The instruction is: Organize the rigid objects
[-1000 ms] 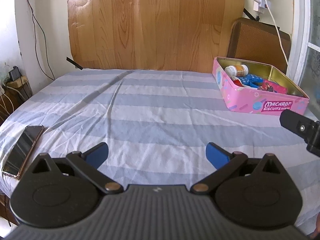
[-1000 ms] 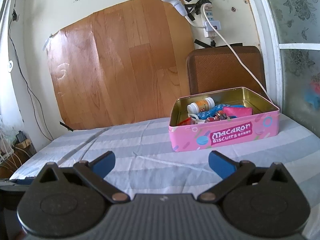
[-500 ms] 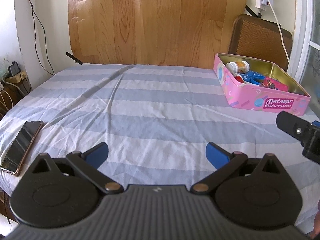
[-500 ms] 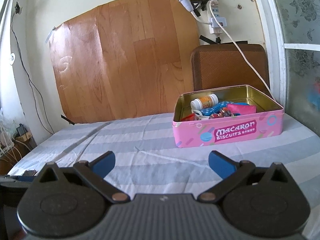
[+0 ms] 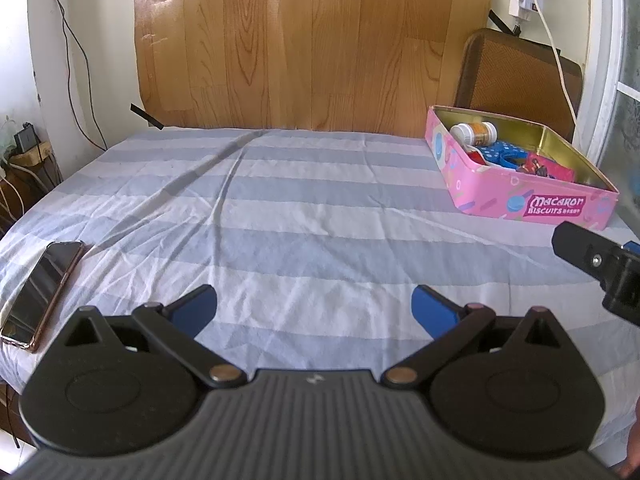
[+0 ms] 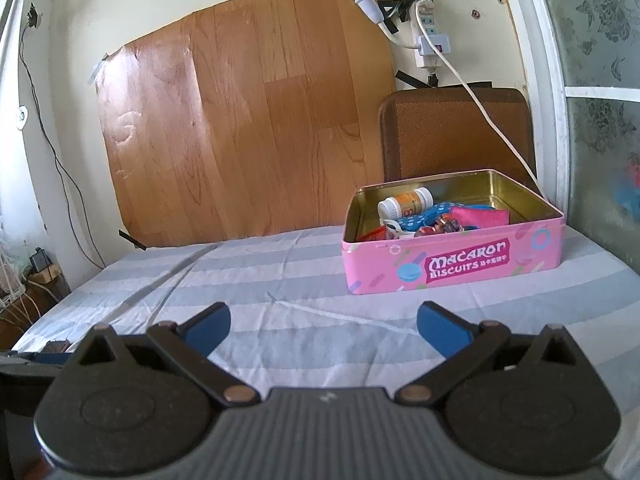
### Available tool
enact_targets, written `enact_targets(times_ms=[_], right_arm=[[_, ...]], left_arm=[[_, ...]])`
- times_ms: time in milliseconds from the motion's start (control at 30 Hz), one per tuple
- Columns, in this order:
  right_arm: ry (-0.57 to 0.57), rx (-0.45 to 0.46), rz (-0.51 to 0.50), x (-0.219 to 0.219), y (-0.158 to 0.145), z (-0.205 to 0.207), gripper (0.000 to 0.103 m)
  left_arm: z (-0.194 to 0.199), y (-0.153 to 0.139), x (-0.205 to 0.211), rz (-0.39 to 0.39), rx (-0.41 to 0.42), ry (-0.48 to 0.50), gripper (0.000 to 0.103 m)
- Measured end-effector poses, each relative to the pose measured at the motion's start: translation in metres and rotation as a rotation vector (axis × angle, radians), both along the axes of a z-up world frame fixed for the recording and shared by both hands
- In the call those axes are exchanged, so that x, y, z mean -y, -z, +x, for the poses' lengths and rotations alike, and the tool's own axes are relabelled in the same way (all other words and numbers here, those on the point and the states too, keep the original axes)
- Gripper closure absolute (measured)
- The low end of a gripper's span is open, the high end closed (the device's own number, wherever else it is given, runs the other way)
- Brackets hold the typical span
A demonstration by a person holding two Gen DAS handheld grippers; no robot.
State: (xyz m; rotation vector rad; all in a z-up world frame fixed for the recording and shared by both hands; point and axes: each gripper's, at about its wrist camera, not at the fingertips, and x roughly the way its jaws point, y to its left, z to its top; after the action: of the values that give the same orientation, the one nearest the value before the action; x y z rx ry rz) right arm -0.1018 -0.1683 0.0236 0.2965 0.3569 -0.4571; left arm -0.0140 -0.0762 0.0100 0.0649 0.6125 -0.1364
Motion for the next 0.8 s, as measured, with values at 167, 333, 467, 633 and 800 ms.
enact_targets(times_ms=[167, 333, 467, 633, 800], right_arm=[[0.002, 0.005, 0.0, 0.001, 0.0, -0.001, 0.0], [0.007, 0.01, -0.005, 0.0, -0.001, -0.002, 0.0], [0.008, 0.011, -0.012, 0.0, -0.001, -0.003, 0.0], [0.01, 0.018, -0.014, -0.001, -0.003, -0.005, 0.0], [0.016, 0.025, -0.019, -0.001, -0.005, -0.008, 0.0]], left_arm=[[-0.003, -0.002, 0.001, 0.0, 0.009, 0.003, 0.0], [-0.006, -0.003, 0.003, 0.004, 0.026, 0.006, 0.0], [-0.007, -0.004, 0.004, 0.003, 0.032, 0.007, 0.0], [-0.009, -0.006, 0.006, 0.003, 0.038, 0.01, 0.0], [-0.011, -0.008, 0.01, 0.005, 0.043, 0.013, 0.0]])
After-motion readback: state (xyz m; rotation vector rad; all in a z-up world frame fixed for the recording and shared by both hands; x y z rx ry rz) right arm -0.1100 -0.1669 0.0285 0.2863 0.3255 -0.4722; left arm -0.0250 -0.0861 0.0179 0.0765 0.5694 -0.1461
